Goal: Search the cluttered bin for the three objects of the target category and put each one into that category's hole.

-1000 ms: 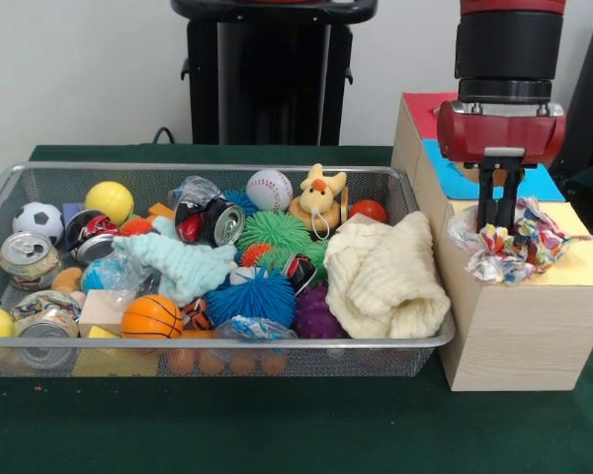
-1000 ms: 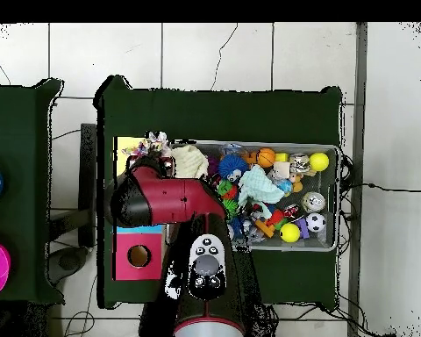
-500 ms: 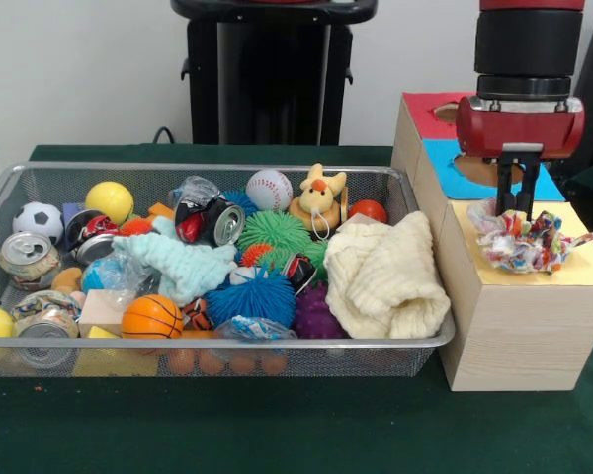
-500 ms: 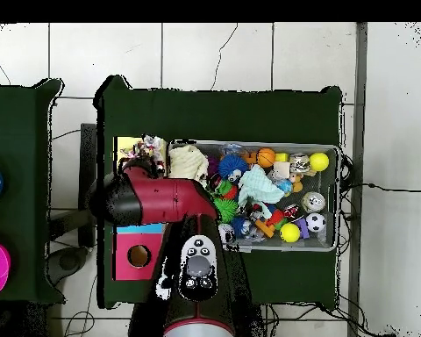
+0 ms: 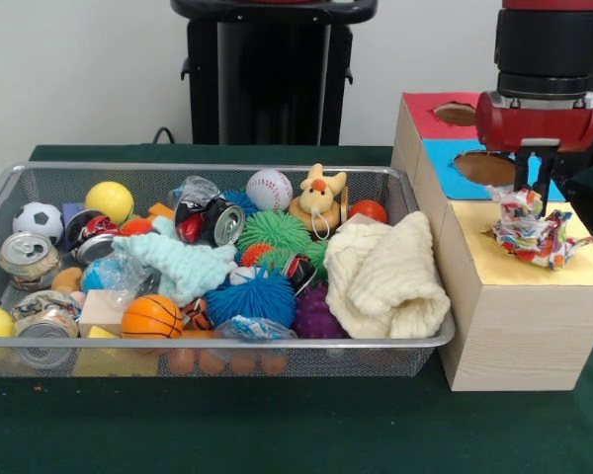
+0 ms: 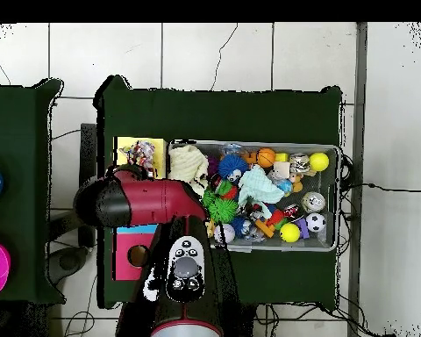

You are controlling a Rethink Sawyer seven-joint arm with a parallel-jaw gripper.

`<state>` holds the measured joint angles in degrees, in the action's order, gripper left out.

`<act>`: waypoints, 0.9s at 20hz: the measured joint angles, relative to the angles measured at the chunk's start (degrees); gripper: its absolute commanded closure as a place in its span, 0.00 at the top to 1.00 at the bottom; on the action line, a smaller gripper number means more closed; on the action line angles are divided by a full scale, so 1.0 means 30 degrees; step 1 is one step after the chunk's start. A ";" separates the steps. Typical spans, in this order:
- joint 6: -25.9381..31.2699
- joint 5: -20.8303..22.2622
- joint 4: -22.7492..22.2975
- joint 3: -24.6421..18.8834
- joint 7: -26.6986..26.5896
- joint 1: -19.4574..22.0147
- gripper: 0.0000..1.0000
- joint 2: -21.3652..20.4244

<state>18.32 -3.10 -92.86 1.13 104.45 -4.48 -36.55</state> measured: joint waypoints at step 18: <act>0.0870 -0.0577 0.0011 0.0047 0.0000 -0.0464 0.00 -0.0713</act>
<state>20.93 -4.83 -92.83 1.27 104.45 -5.87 -38.68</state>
